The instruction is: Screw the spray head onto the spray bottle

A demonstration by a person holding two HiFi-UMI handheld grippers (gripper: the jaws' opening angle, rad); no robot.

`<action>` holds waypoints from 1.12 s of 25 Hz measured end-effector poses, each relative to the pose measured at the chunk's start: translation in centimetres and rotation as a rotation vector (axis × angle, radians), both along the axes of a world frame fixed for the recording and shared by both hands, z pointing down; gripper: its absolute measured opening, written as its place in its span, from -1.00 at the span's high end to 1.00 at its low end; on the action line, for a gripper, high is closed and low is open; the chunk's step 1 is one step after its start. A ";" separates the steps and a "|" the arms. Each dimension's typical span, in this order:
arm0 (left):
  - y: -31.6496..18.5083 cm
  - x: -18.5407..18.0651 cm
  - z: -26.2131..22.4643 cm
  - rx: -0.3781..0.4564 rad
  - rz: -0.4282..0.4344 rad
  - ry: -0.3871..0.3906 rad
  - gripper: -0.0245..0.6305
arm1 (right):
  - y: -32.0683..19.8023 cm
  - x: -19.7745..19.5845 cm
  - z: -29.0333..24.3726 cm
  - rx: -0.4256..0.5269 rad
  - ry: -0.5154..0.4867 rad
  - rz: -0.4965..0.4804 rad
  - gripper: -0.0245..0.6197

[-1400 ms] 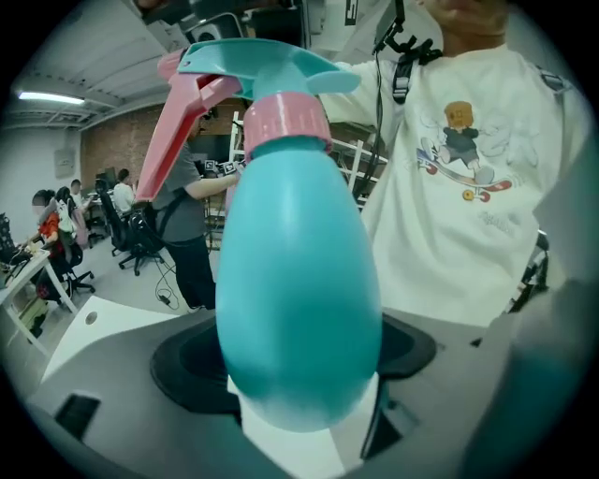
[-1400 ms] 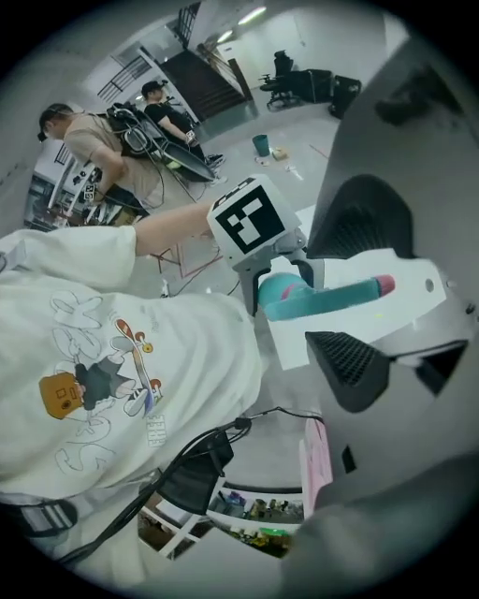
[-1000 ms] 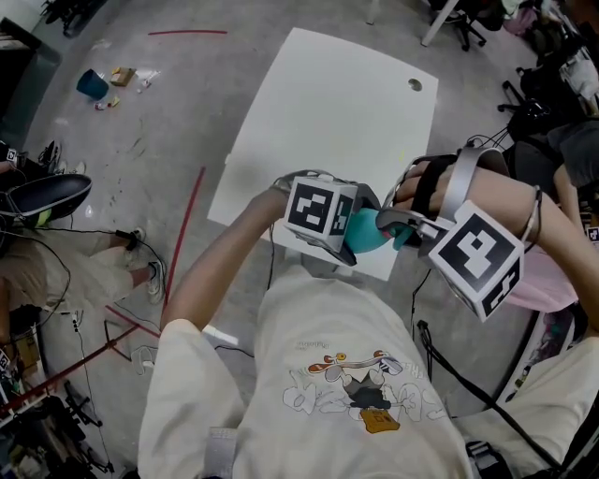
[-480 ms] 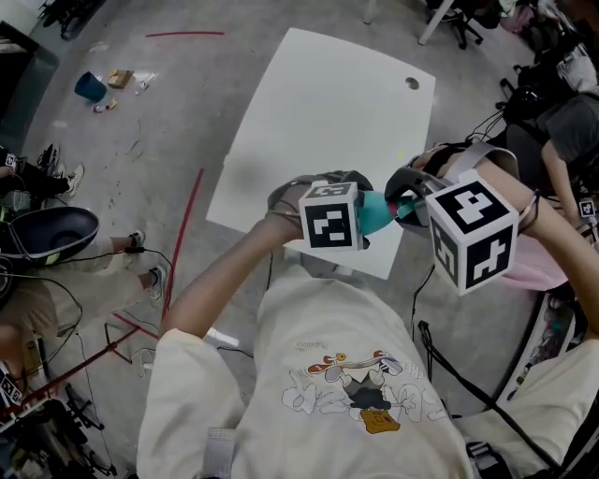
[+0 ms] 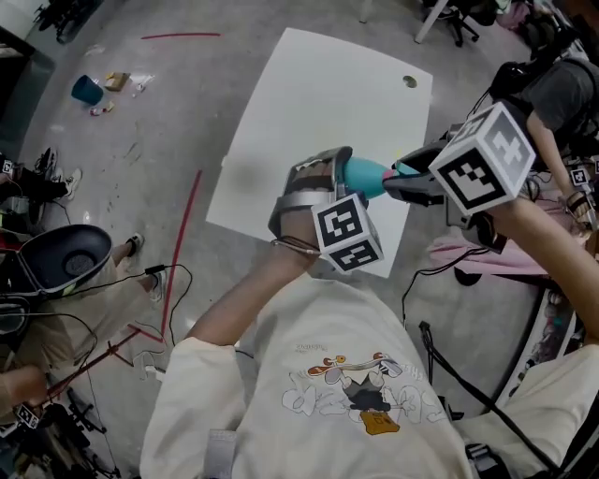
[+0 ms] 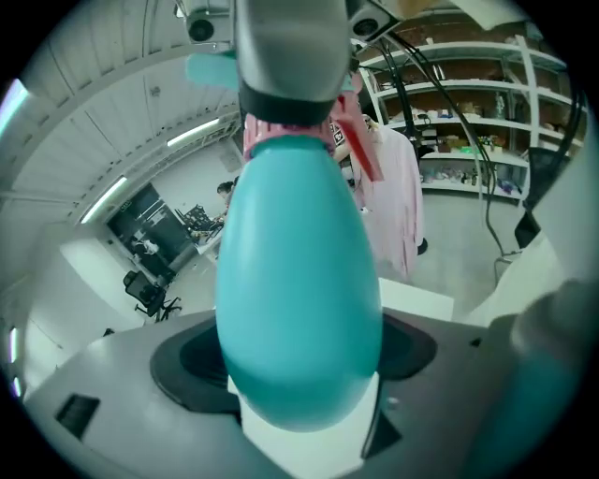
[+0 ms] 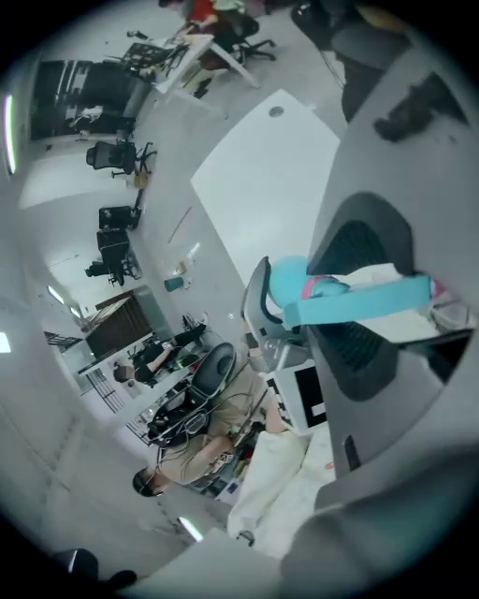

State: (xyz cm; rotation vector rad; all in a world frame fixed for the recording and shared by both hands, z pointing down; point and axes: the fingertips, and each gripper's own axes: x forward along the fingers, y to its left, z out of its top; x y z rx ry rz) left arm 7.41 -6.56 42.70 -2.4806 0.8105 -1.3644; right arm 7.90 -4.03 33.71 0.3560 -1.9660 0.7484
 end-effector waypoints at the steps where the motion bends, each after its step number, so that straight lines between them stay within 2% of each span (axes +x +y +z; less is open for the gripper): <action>1: 0.0 0.0 0.1 -0.014 0.006 0.015 -0.37 | -0.1 0.1 0.2 0.018 0.011 -0.009 0.51; 4: 0.2 0.2 0.7 -0.084 0.064 0.067 -0.37 | 0.0 0.1 -0.1 0.082 0.041 -0.148 0.23; 8: 0.7 0.2 1.8 -0.185 0.214 0.121 -0.37 | 0.6 0.5 -2.6 0.170 0.027 -0.336 0.14; 11: 2.6 -0.1 2.4 -0.298 0.413 0.207 -0.37 | 2.0 -0.1 -5.3 0.283 0.029 -0.539 0.14; 15: 6.1 -0.4 1.2 -0.413 0.716 0.302 -0.37 | 3.1 -0.6 -6.9 0.503 0.088 -0.874 0.14; 18: 8.4 -0.2 0.4 -0.484 0.870 0.274 -0.37 | 3.5 -0.6 -6.0 0.600 0.139 -1.072 0.14; 23: 13.1 0.1 0.3 -0.572 1.032 0.176 -0.37 | 7.6 -1.3 -2.9 0.605 0.152 -1.311 0.14; 25: 14.3 0.3 0.2 -0.603 1.063 0.167 -0.37 | 9.1 -1.5 -2.1 0.571 0.131 -1.375 0.14; 27: 14.7 0.4 0.2 -0.618 1.078 0.162 -0.37 | 10.0 -1.9 -1.6 0.547 0.111 -1.396 0.16; 28: 14.7 0.5 0.3 -0.621 1.079 0.161 -0.37 | 10.0 -2.1 -1.5 0.548 0.107 -1.395 0.24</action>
